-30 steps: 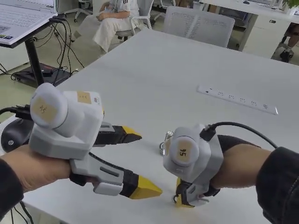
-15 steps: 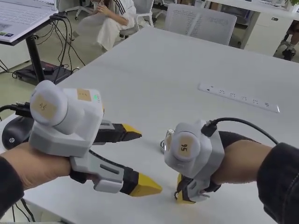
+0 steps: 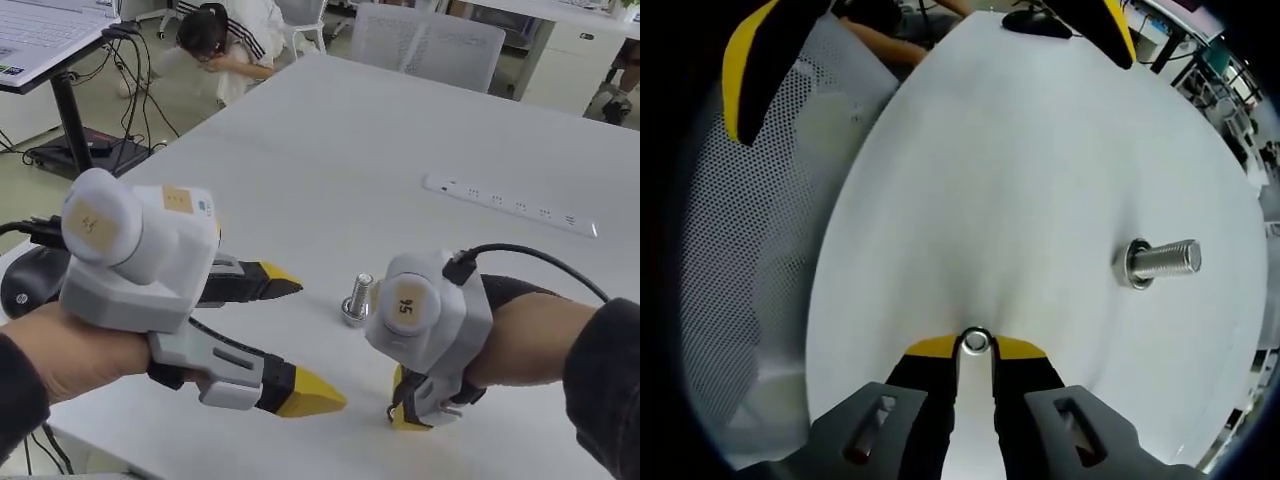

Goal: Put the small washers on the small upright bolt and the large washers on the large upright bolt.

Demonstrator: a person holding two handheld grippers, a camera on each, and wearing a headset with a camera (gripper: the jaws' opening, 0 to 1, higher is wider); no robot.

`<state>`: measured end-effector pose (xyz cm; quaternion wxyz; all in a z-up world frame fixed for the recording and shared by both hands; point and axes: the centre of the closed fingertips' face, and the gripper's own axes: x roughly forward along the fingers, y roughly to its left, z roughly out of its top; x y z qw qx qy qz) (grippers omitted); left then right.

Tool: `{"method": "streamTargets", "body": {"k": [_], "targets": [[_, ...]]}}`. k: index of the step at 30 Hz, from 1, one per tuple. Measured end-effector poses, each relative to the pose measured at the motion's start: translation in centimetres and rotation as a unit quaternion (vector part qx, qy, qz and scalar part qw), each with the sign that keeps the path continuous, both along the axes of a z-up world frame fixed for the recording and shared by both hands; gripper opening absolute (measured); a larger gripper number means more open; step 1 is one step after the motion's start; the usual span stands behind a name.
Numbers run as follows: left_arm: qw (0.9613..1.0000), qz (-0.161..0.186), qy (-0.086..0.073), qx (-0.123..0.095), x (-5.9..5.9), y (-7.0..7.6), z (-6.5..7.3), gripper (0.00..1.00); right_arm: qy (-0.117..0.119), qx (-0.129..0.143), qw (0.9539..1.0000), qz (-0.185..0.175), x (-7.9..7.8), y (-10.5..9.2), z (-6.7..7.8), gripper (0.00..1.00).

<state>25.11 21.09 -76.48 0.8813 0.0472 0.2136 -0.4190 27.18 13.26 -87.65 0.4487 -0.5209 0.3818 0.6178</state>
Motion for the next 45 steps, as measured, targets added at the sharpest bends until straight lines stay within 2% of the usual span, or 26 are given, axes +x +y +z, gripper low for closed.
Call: {"method": "streamTargets", "body": {"k": [22, 38, 45], "targets": [[0.9998, -0.016, 0.008, 0.003, 0.5, -0.8, -0.4, 0.73, -0.003, -0.001, 0.9980, -0.063, 2.3, -4.6, 1.2, 0.14], [0.9997, -0.020, 0.013, 0.006, 0.5, -0.8, -0.7, 0.73, -0.009, 0.008, 0.9945, -0.104, 4.0, -6.9, 2.3, 0.14], [0.9997, -0.020, 0.015, 0.006, 0.6, -0.8, -0.7, 0.73, -0.019, 0.015, 0.9928, -0.118, 5.2, -7.5, 3.3, 0.14]]}}
